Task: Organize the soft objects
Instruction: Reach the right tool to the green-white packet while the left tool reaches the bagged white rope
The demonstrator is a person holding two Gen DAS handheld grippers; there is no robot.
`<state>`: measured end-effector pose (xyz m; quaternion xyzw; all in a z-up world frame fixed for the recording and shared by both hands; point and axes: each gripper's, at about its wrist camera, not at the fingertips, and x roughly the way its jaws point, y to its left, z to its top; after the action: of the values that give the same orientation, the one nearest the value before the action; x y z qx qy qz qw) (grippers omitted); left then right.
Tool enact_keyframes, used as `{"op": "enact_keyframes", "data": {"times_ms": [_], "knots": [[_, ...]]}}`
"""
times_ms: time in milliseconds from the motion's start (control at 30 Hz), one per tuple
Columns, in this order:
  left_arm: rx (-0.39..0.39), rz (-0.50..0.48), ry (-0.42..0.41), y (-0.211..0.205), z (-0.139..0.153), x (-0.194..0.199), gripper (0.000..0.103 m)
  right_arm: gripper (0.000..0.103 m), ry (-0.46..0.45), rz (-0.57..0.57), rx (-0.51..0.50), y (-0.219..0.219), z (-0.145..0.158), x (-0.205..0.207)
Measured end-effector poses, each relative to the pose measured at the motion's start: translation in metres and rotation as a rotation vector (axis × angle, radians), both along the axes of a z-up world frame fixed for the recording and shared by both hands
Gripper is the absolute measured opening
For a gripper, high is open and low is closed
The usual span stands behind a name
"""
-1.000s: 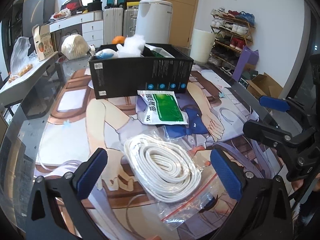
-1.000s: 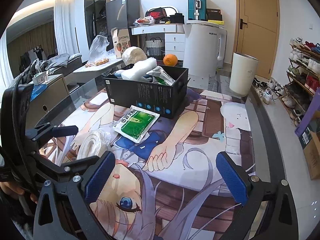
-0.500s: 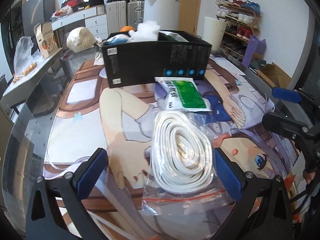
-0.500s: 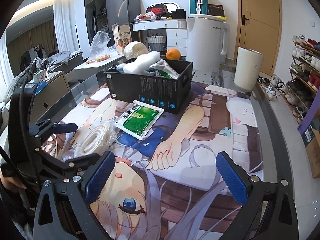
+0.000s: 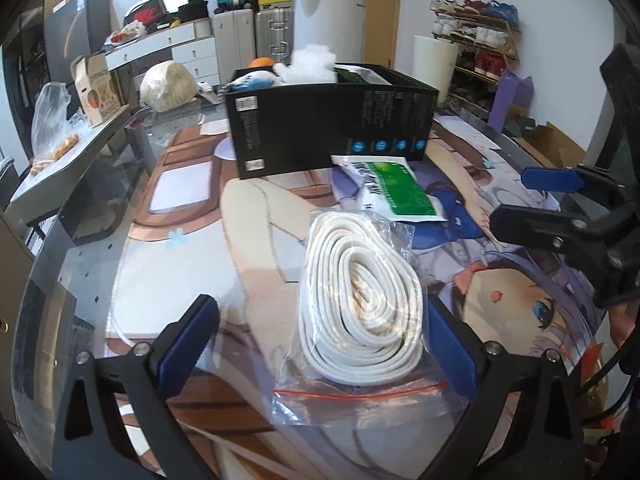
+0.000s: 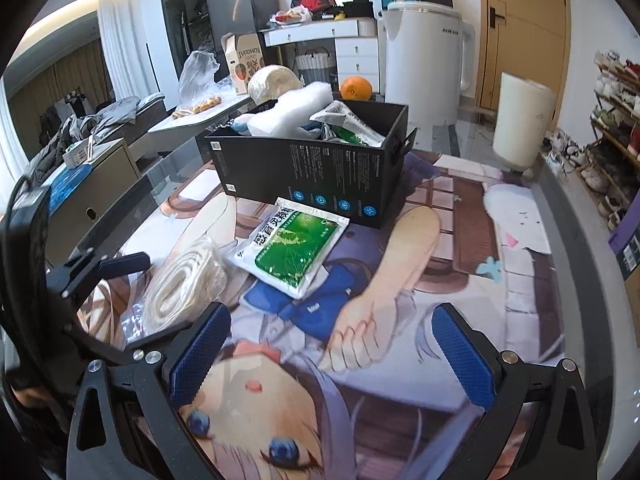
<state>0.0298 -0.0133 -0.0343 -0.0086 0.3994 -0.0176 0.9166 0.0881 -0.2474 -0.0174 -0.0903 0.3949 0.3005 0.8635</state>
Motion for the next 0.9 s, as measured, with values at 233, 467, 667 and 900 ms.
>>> {"op": "enact_keyframes", "data": {"times_ms": [233, 467, 667, 900], "knots": [[-0.001, 0.069, 0.018, 0.019, 0.001, 0.005, 0.099, 0.102, 0.055, -0.032, 0.004, 0.023, -0.005, 0.024], [0.020, 0.088, 0.042, 0.030, 0.001, 0.013, 0.099, 0.102, 0.099, -0.041, -0.013, 0.052, -0.011, 0.044], [0.019, 0.078, 0.043, 0.030, -0.002, 0.011, 0.099, 0.102, 0.143, -0.066, -0.020, 0.073, -0.019, 0.061], [0.022, 0.076, 0.042, 0.029, -0.002, 0.009, 0.100, 0.102, 0.106, -0.109, -0.118, 0.091, -0.028, 0.071]]}}
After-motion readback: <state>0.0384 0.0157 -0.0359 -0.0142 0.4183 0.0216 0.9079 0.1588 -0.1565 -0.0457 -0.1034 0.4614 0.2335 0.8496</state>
